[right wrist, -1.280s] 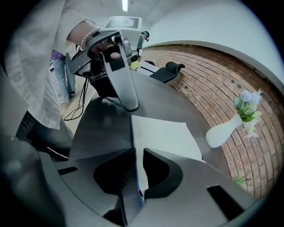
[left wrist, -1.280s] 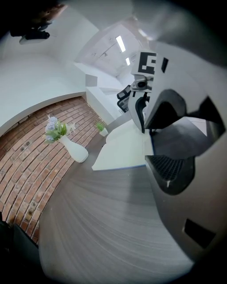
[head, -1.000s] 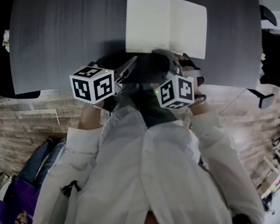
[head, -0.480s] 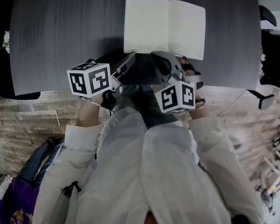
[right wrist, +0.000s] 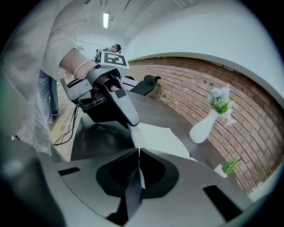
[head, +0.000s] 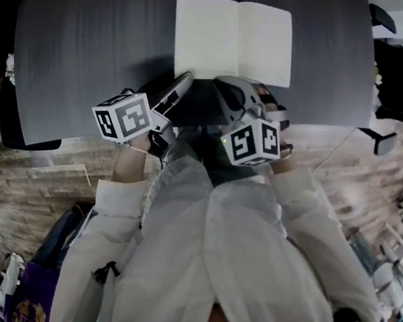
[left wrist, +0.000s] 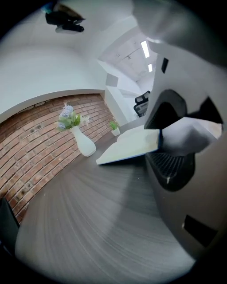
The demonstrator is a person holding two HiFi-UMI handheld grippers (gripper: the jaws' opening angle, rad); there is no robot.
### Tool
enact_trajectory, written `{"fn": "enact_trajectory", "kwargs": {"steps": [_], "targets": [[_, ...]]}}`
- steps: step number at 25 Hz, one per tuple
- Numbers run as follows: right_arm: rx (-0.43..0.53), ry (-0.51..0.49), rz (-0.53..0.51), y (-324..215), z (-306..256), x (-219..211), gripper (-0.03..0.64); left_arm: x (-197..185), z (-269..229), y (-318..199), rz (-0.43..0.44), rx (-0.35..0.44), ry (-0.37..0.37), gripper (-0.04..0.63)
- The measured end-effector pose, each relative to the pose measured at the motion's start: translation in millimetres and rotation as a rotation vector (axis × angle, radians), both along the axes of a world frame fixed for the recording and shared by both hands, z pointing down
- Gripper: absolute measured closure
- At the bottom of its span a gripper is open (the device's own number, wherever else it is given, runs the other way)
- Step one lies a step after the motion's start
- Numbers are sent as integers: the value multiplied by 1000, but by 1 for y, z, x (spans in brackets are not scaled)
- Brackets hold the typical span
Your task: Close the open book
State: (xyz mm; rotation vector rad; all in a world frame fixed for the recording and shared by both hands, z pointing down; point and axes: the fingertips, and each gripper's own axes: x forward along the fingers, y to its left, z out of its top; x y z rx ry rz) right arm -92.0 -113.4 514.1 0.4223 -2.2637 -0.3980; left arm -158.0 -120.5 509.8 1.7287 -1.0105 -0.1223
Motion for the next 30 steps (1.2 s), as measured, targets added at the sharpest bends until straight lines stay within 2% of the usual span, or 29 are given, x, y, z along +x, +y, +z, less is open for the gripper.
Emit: {"fn": "enact_trajectory", "kwargs": {"steps": [2, 5, 9, 14, 19, 30], "targets": [[-10, -14, 15, -2, -1, -1, 604, -5, -4, -5, -41, 18, 21, 501], [-28, -32, 39, -7, -2, -2, 604, -6, -14, -12, -59, 64, 49, 523], [-35, -45, 73, -8, -2, -1, 603, -1, -21, -14, -4, 102, 35, 548], [-58, -60, 142, -7, -2, -3, 603, 2, -30, -13, 81, 135, -39, 553], [-113, -112, 264, -12, -10, 0, 603, 6, -36, -17, 136, 160, -99, 552], [-166, -246, 505, -25, -40, 33, 603, 18, -49, -18, 260, 213, -140, 552]]}}
